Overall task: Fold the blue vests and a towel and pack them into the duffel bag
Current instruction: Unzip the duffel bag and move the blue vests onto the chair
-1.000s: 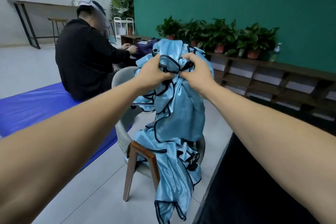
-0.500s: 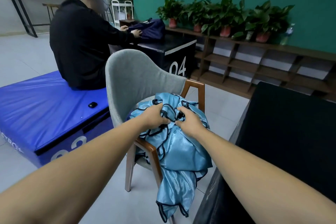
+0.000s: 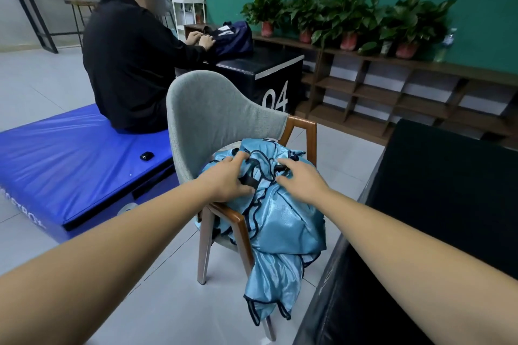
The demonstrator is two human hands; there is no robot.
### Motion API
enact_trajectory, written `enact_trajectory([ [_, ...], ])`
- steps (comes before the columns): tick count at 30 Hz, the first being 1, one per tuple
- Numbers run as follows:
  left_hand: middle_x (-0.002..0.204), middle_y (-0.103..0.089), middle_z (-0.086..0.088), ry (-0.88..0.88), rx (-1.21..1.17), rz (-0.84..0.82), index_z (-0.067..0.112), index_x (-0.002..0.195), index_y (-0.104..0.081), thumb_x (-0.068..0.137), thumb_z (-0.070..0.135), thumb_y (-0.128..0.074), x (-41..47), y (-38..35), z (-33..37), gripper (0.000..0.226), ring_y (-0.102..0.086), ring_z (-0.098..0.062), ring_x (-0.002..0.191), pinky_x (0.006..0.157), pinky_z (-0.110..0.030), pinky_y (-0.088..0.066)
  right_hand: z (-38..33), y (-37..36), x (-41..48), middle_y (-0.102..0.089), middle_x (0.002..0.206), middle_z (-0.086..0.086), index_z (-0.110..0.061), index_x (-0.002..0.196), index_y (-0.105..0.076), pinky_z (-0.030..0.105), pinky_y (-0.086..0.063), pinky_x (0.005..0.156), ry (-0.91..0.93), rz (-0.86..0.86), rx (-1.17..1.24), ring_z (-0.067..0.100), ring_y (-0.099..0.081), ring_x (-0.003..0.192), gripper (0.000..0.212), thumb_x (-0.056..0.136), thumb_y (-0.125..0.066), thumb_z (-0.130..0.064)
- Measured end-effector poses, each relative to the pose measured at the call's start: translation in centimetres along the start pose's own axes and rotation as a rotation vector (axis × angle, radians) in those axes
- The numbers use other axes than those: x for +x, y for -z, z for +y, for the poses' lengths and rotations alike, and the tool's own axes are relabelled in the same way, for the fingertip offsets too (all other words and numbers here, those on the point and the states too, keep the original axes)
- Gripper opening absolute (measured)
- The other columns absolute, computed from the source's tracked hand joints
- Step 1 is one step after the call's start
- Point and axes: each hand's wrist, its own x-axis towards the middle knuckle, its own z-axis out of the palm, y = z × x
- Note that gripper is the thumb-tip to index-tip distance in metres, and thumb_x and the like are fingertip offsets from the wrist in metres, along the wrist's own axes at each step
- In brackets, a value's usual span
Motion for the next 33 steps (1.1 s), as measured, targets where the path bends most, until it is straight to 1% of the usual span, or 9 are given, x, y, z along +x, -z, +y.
enact_trajectory([
  [2, 0.125, -0.056, -0.004, -0.036, 0.0, 0.047, 0.028, 0.137, -0.04, 0.084, 0.054, -0.081, -1.9, 0.4, -0.1, 0.072, -0.063, -0.028, 0.1, 0.092, -0.045, -0.054, 0.1, 1.0, -1.1, -0.063, 0.141, 0.006, -0.033, 0.156, -0.048, 0.045, -0.052, 0.103, -0.016, -0.008, -0.04, 0.028, -0.061, 0.124, 0.06, 0.101, -0.059, -0.054],
  [6, 0.091, -0.07, 0.002, -0.05, 0.073, -0.059, 0.026, 0.1, -0.054, 0.091, 0.062, -0.071, -5.0, 0.2, -0.3, 0.041, -0.065, -0.023, 0.086, 0.083, -0.046, -0.057, 0.6, 1.7, -3.5, -0.053, 0.156, 0.01, -0.03, 0.161, -0.042, 0.048, -0.043, 0.116, -0.021, -0.07, -0.092, 0.031, -0.05, 0.142, 0.071, 0.099, -0.056, -0.062],
  [9, 0.08, -0.068, 0.002, -0.076, 0.129, -0.083, 0.025, 0.084, -0.063, 0.095, 0.073, -0.059, -6.5, 0.1, -0.2, 0.05, -0.065, -0.021, 0.08, 0.076, -0.039, -0.057, 0.5, 1.6, -5.5, -0.046, 0.159, 0.014, -0.025, 0.163, -0.039, 0.045, -0.039, 0.119, -0.036, -0.082, -0.08, 0.033, -0.044, 0.148, 0.072, 0.101, -0.06, -0.054],
  [16, 0.078, -0.069, -0.003, -0.064, 0.068, -0.132, 0.023, 0.081, -0.066, 0.077, 0.085, -0.069, -8.4, 0.4, 0.0, 0.062, -0.063, -0.021, 0.074, 0.069, -0.039, -0.053, -0.8, 0.7, -10.0, -0.045, 0.158, 0.013, -0.024, 0.16, -0.042, 0.04, -0.039, 0.114, -0.05, -0.138, -0.057, 0.031, -0.047, 0.143, 0.068, 0.099, -0.067, -0.039],
  [22, 0.075, -0.068, -0.003, -0.043, -0.018, -0.166, 0.022, 0.08, -0.067, 0.069, 0.088, -0.072, -12.3, 0.6, -1.3, 0.068, -0.055, -0.013, 0.066, 0.064, -0.031, -0.046, -2.5, -1.2, -14.2, -0.046, 0.16, 0.008, -0.02, 0.159, -0.045, 0.037, -0.036, 0.118, -0.044, -0.182, -0.057, 0.025, -0.044, 0.147, 0.067, 0.098, -0.069, -0.034],
  [25, 0.07, -0.064, 0.002, -0.044, -0.041, -0.161, 0.021, 0.079, -0.067, 0.069, 0.088, -0.073, -14.9, 0.8, -2.2, 0.068, -0.053, -0.011, 0.064, 0.062, -0.029, -0.044, -3.4, -2.0, -16.2, -0.051, 0.153, 0.008, -0.018, 0.154, -0.05, 0.036, -0.039, 0.114, -0.044, -0.171, -0.051, 0.025, -0.049, 0.14, 0.062, 0.097, -0.071, -0.031],
  [28, 0.077, -0.07, -0.005, -0.038, -0.059, -0.159, 0.021, 0.079, -0.068, 0.071, 0.085, -0.075, -17.5, 1.1, -3.1, 0.064, -0.053, -0.011, 0.065, 0.062, -0.029, -0.045, -4.9, -3.4, -18.7, -0.052, 0.146, 0.006, -0.019, 0.148, -0.053, 0.039, -0.045, 0.111, -0.037, -0.129, -0.058, 0.025, -0.054, 0.132, 0.054, 0.097, -0.07, -0.026],
  [31, 0.085, -0.072, -0.008, -0.03, -0.072, -0.165, 0.022, 0.079, -0.068, 0.07, 0.086, -0.075, -20.1, 1.4, -3.9, 0.065, -0.054, -0.011, 0.067, 0.064, -0.031, -0.046, -7.3, -5.9, -22.2, -0.049, 0.126, 0.0, -0.021, 0.124, -0.053, 0.042, -0.052, 0.093, 0.022, 0.03, -0.067, 0.024, -0.055, 0.114, 0.03, 0.096, -0.064, -0.018],
  [33, 0.085, -0.072, -0.007, -0.026, -0.065, -0.163, 0.023, 0.079, -0.068, 0.068, 0.089, -0.074, -21.6, 1.5, -4.4, 0.067, -0.055, -0.011, 0.068, 0.065, -0.032, -0.047, -8.9, -7.9, -25.4, -0.046, 0.111, -0.004, -0.023, 0.107, -0.047, 0.036, -0.048, 0.079, 0.06, 0.119, -0.088, 0.02, -0.05, 0.1, 0.019, 0.098, -0.063, -0.023],
])
